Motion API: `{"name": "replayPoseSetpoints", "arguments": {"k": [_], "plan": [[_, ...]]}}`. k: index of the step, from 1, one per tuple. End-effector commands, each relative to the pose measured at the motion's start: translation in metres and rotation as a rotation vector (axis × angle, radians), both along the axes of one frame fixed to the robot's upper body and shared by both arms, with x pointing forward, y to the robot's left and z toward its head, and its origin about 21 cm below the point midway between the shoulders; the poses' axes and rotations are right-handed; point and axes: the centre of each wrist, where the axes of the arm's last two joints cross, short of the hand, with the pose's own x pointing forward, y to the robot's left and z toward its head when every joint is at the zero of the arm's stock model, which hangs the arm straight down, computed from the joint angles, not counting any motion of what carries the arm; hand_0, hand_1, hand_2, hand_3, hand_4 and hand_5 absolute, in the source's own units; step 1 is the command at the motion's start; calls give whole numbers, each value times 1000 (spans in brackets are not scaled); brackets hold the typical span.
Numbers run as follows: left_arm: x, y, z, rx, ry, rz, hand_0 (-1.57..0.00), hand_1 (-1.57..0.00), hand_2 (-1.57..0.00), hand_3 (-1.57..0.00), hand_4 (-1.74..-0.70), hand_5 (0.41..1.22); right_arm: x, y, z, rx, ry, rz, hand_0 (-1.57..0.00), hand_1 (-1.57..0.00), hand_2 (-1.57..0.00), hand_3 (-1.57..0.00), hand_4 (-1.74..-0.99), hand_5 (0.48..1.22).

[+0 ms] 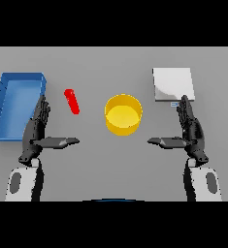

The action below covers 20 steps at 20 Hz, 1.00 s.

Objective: Pick up the red beaker and tilt it to pour out 1 green nut into yellow bowl. Pick up the yellow bowl and place it on the metallic measuring scale.

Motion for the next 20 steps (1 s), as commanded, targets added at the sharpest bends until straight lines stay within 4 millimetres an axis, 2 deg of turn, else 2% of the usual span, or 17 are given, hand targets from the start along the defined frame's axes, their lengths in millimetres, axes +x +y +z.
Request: {"name": "replayPoseSetpoints", "arguments": {"k": [1,6,7,9,11,13,15,16,20], "plan": [[0,0,0,-1,-1,1,1,1,1,1,-1141,660,0,0,0,0,-1,-1,1,1,1,1,-1071,578],[-2,-2,1,2,-7,2,1,1,1,1,-1141,660,-5,-2,-3,-3,0,-4,1,1,1,1,-1071,578],[-15,-3,6,80,-49,-42,1,1,1,1,-1141,660,-13,-4,5,-159,-96,6,1,1,1,1,-1071,578],[-29,-11,16,150,-78,-80,1,1,1,1,-1144,660,-22,0,9,-298,-157,24,1,1,1,1,-1066,576],[-37,-10,23,188,-69,-87,1,1,1,1,-1138,660,-27,9,14,-332,-173,35,1,1,1,1,-1071,581],[-38,-12,25,197,-38,-105,1,1,1,1,-1138,655,-26,2,17,-327,-164,39,1,1,1,1,-1103,592],[-34,-8,23,207,-2,-102,1,1,1,1,-1137,650,-26,2,16,-317,-158,55,1,1,1,1,-1131,607],[-30,-12,22,206,4,-110,1,1,1,1,-1137,649,-26,3,17,-306,-155,65,1,1,1,1,-1147,614],[-4,-12,10,209,63,-115,1,1,1,1,-1158,645,-27,3,17,-265,-149,98,1,1,1,1,-1197,627]]}}
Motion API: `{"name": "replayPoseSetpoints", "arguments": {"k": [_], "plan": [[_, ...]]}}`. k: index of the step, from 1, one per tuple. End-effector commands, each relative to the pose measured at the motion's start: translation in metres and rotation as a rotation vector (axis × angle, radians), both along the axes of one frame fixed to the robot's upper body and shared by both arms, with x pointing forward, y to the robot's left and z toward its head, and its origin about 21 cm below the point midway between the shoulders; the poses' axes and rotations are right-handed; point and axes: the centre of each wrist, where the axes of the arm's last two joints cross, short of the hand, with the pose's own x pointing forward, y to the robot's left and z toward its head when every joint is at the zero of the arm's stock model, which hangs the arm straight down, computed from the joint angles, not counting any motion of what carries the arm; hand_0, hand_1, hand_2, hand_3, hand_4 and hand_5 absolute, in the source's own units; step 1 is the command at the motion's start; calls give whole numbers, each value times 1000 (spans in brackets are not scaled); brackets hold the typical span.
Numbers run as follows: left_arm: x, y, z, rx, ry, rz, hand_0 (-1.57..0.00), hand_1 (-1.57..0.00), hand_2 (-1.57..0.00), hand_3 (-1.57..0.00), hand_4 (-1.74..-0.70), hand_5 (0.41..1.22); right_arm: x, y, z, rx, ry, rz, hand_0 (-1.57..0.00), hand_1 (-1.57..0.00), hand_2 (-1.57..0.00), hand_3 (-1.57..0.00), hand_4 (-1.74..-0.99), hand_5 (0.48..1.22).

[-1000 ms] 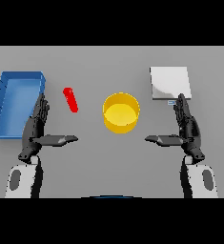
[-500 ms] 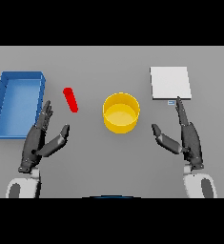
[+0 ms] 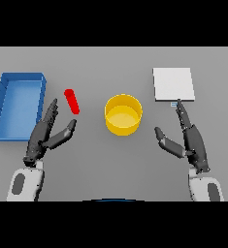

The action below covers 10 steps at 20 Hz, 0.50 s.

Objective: Pick up the red beaker and tilt it to pour out 1 green nut into yellow bowl. Pick up the yellow bowl and place it on the metallic measuring scale.

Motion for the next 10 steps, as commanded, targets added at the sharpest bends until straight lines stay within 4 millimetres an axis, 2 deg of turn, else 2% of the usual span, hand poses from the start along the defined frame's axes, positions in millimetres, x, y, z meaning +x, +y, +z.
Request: {"name": "replayPoseSetpoints", "arguments": {"k": [1,4,10], "plan": [[9,0,-3,-4,-9,-2,1,1,1,1,-1169,648,1,-1,0,6,-2,-4,1,1,1,1,-1209,627],[30,9,-11,18,2,-1,1,1,1,1,-1177,644,0,-4,0,13,-7,-4,1,1,1,1,-1220,626],[68,-6,-16,19,-19,-43,1,1,1,1,-1197,646,-3,-1,-5,7,-6,-10,1,1,1,1,-1218,626]]}}
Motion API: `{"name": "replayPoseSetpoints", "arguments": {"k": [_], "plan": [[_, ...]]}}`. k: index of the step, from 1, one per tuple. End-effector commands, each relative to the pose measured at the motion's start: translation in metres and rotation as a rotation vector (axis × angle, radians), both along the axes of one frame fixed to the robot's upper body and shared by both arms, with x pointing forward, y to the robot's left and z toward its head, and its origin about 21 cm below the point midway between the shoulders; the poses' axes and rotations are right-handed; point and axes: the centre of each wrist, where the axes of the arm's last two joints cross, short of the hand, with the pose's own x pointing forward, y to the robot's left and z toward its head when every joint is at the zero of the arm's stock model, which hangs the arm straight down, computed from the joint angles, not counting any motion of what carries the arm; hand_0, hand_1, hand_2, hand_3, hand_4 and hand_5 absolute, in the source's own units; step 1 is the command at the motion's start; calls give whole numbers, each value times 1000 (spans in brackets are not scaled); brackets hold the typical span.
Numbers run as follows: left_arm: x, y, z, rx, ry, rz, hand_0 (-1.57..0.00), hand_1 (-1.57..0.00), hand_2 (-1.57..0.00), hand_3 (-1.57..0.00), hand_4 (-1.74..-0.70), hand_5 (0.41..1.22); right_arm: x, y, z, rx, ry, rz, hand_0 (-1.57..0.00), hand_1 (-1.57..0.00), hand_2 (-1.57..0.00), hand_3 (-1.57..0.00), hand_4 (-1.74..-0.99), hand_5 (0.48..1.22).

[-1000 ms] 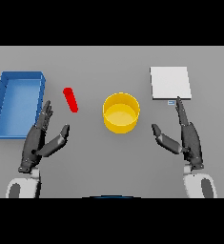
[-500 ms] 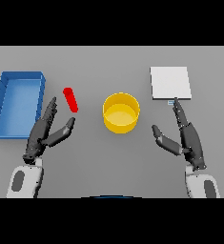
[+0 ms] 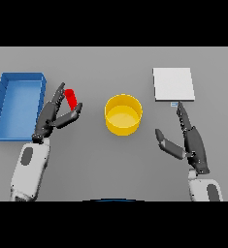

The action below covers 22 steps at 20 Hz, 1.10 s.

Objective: Pick up the red beaker and tilt it to pour out 1 green nut into yellow bowl. Pick up the yellow bowl and place it on the metallic measuring scale.

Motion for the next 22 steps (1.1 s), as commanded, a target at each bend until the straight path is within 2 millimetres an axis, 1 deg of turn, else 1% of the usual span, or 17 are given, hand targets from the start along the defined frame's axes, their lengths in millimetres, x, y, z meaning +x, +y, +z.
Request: {"name": "replayPoseSetpoints", "arguments": {"k": [1,4,5,6,7,8,9,12,13,15,16,17,18,19,20,21,22], "plan": [[5,-2,1,11,-10,-10,1,1,1,1,-1200,651,1,2,2,12,-3,8,1,1,1,1,-1222,627],[17,-10,-2,51,10,-1,1,1,1,1,-1197,661,2,-2,2,16,-2,5,1,1,1,1,-1226,631],[20,-7,-5,57,15,7,1,1,1,1,-1197,663,2,-2,2,21,2,-4,1,1,1,1,-1231,633],[24,-7,-3,60,12,6,1,1,1,1,-1196,664,1,0,2,21,6,-4,1,1,1,1,-1233,634],[29,-9,-3,56,5,5,1,1,1,1,-1199,669,1,-5,1,20,18,-15,1,1,1,1,-1234,635],[31,-16,-5,55,15,2,1,1,1,1,-1203,671,2,-6,1,17,15,-11,1,1,1,1,-1238,638],[33,-16,-6,53,10,2,1,1,1,1,-1207,673,1,-7,2,16,7,-13,1,1,1,1,-1240,639],[41,-16,-6,18,-7,6,1,1,1,1,-1246,695,1,-6,6,19,14,-17,1,1,1,1,-1245,642],[42,-18,-8,-18,-25,14,1,1,1,1,-1270,700,0,-8,3,23,15,-17,1,1,1,1,-1244,643],[44,-19,-18,-56,-21,26,1,1,-6,1,-1303,719,2,-7,6,18,7,-17,1,1,1,1,-1246,646],[47,-22,-19,-68,-16,32,-4,-7,-54,-37,-1328,738,0,-7,6,21,1,-15,1,1,1,1,-1244,644],[47,-24,-22,-82,-25,35,-81,-94,-157,-133,-1364,761,2,-5,4,22,17,-19,1,1,1,1,-1242,645],[48,-27,-25,-90,-34,46,-207,-230,-287,-254,-1401,787,-1,-7,4,24,13,-12,1,1,1,1,-1240,645],[48,-30,-25,-88,-43,65,-379,-406,-457,-518,-1410,874,-1,-6,5,15,8,-12,1,1,1,1,-1236,647],[48,-34,-27,-64,-42,85,-551,-588,-662,-728,-1471,943,0,-10,6,15,13,-19,1,1,1,1,-1237,648],[49,-38,-26,-25,-39,96,-755,-783,-844,-884,-1519,999,-1,-11,4,22,19,-20,1,1,1,1,-1239,648],[51,-43,-25,6,-51,88,-918,-941,-989,-984,-1558,1043,0,-8,5,26,20,-16,1,1,1,1,-1239,648]]}}
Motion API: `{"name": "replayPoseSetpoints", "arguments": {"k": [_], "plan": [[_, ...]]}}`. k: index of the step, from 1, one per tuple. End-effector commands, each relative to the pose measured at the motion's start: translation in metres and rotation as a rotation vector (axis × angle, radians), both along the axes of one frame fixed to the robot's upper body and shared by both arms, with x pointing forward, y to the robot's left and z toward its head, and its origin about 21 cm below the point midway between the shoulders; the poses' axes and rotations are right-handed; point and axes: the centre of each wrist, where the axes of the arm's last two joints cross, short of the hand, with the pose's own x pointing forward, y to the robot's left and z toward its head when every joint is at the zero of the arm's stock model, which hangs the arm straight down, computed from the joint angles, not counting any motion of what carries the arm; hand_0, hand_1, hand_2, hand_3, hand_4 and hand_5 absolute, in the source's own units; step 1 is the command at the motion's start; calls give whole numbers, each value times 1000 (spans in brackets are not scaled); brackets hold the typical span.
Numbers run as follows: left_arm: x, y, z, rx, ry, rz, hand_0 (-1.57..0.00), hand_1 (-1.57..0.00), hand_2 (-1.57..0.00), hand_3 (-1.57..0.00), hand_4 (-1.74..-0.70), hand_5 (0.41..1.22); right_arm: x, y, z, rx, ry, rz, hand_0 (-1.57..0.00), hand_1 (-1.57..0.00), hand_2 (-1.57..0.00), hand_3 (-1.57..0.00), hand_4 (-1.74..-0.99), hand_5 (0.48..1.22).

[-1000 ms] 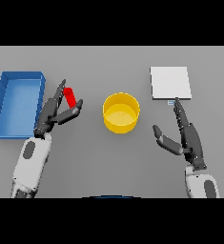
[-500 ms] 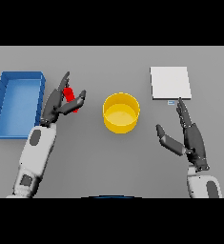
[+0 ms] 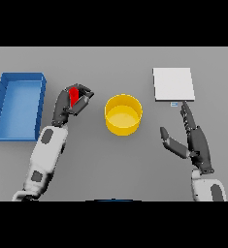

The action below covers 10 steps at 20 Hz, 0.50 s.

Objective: Pick up the red beaker and tilt it to pour out 1 green nut into yellow bowl. Pick up the yellow bowl and place it on the metallic measuring scale.

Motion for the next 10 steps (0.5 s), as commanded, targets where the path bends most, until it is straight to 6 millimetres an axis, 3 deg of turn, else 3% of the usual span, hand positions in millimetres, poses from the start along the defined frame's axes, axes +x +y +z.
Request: {"name": "replayPoseSetpoints", "arguments": {"k": [1,3,6,10], "plan": [[1,2,0,18,-5,-1,-1049,-1067,-1106,-1058,-1589,1079,-1,0,0,-4,8,-5,1,1,1,1,-1239,648],[2,5,2,17,-2,-8,-1237,-1248,-1273,-1154,-1636,1130,1,1,2,-5,-14,1,1,1,1,1,-1242,650],[1,2,1,17,-2,-23,-1400,-1406,-1419,-1357,-1542,1174,0,5,0,15,-13,9,1,1,1,1,-1255,644],[4,5,15,-126,-64,-43,-1501,-1503,-1509,-1484,-1660,1150,-1,1,0,2,-5,0,1,1,1,1,-1246,644]]}}
